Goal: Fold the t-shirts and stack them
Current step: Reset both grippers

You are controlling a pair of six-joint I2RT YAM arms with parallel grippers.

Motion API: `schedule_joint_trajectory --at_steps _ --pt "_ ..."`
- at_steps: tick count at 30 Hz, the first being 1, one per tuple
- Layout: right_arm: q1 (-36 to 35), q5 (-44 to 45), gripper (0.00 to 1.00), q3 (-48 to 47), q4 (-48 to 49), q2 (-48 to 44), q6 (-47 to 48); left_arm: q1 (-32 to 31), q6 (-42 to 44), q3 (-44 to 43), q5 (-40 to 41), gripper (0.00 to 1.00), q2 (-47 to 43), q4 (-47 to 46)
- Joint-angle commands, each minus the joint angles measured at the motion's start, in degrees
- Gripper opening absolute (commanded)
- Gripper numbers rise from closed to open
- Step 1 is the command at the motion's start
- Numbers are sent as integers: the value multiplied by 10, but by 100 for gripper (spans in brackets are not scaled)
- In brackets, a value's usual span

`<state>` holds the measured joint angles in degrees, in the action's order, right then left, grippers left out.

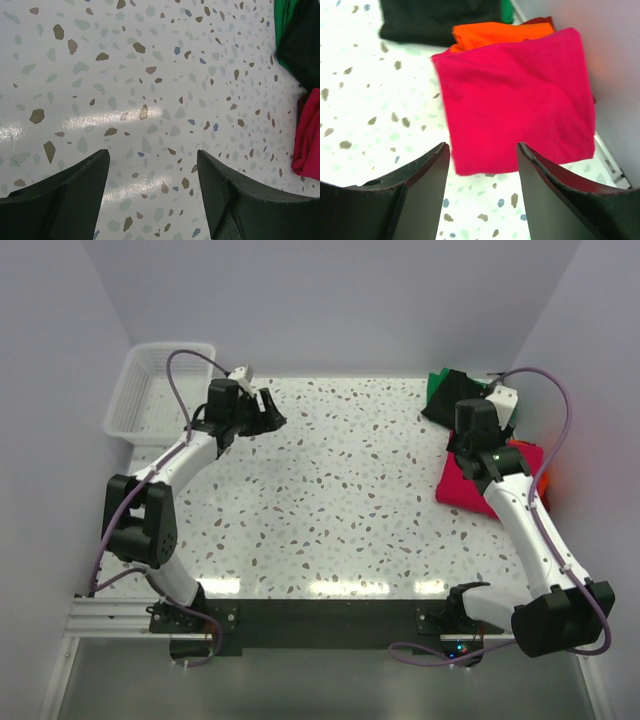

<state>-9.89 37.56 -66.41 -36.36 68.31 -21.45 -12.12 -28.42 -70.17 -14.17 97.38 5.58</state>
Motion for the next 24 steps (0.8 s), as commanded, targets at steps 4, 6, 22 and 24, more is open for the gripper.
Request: schedule_joint_trajectory --at_steps 4,6,22,24 --pt "-83 -32 63 0 8 -27 0 -36 37 5 106 83 -59 19" --pt "-106 -33 64 -5 4 -25 -8 -41 39 6 122 84 -65 26" --pt "-238 -64 85 -12 47 15 -9 -72 63 50 164 88 -118 42" --pt "-244 -63 88 -18 51 23 -2 -75 66 51 166 88 -121 43"
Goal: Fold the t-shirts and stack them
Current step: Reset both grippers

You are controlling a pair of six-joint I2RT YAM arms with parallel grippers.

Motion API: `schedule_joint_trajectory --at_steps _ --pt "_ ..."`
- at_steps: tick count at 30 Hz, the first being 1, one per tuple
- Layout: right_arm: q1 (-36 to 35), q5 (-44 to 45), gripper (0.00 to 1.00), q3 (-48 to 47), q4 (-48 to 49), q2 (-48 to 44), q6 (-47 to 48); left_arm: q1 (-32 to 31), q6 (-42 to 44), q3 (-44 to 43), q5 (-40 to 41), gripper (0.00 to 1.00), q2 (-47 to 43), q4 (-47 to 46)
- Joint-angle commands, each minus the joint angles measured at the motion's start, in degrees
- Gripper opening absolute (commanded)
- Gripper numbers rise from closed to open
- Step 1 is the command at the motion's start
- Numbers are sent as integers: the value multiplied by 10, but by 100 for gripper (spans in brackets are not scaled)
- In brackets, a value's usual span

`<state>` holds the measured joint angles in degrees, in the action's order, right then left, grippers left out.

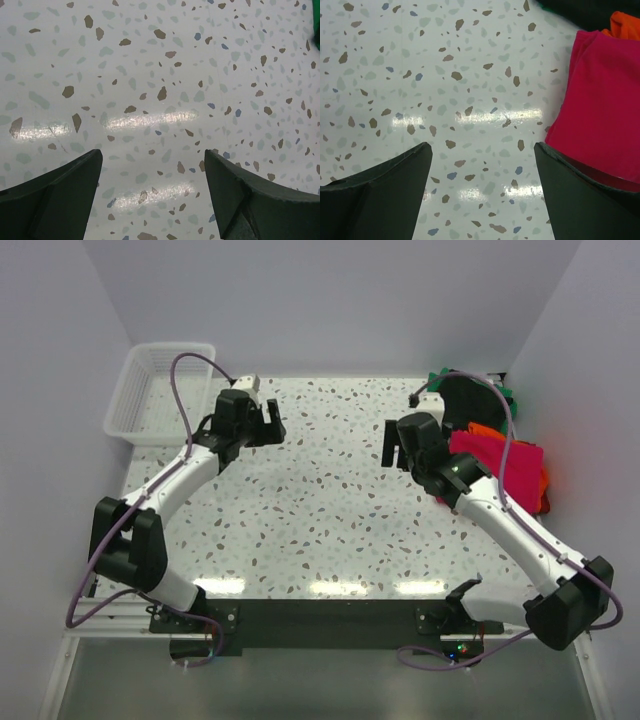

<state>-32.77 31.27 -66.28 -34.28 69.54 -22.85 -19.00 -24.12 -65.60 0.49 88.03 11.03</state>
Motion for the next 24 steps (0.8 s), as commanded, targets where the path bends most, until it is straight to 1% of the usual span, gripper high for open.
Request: schedule_joint_trajectory --at_steps 1,7,9,12,24 --pt "-21 0 88 -22 30 14 13 -5 24 5 21 88 -29 -12" --pt "-30 -2 92 -42 41 38 28 -6 29 7 26 88 -34 -14" --pt "-31 -9 95 -48 49 45 37 -7 31 7 28 88 -35 -11" --pt "-31 -9 97 -58 59 56 49 -7 33 7 33 88 -37 -9" --pt "-31 6 97 -94 79 81 86 -7 41 -2 43 89 -48 -3"
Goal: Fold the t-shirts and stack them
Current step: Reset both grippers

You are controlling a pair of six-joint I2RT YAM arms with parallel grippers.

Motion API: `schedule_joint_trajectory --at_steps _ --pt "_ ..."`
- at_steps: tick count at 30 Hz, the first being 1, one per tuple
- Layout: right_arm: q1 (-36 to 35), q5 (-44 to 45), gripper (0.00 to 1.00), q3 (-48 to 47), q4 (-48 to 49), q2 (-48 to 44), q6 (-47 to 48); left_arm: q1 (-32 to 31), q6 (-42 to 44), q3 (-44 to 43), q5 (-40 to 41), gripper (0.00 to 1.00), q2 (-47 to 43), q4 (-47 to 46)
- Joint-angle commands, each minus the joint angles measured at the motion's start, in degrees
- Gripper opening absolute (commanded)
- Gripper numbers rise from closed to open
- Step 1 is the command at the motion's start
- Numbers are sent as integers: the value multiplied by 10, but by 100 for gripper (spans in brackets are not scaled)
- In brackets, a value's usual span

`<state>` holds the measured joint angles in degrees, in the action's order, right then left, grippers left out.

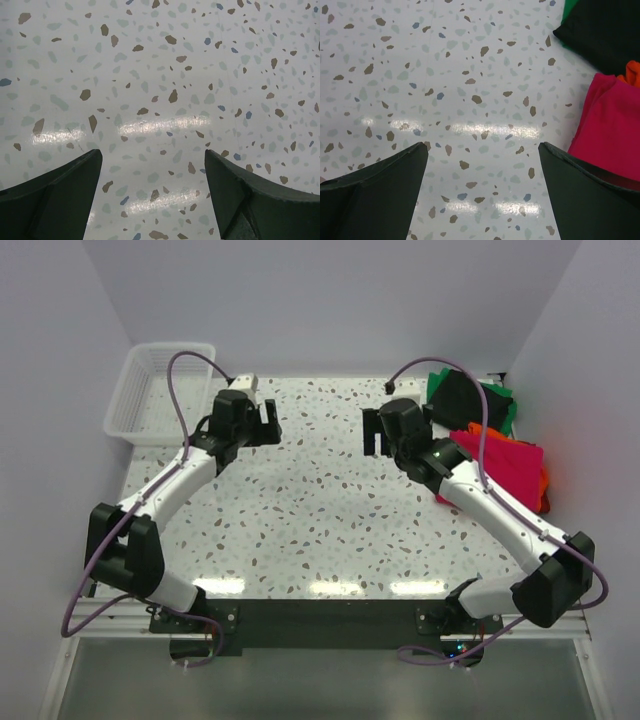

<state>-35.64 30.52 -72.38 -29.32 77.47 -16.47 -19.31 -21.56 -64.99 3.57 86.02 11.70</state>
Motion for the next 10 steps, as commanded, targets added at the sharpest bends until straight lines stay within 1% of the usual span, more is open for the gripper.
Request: schedule_joint_trajectory --at_steps 1,7,10 --pt "-2 12 98 -35 30 3 23 -5 15 -9 13 89 -28 -9" --pt "-3 2 96 -42 25 20 29 -4 16 -21 21 88 -24 2" --pt "-2 -3 99 -45 29 23 33 -4 15 -22 22 89 -28 7"
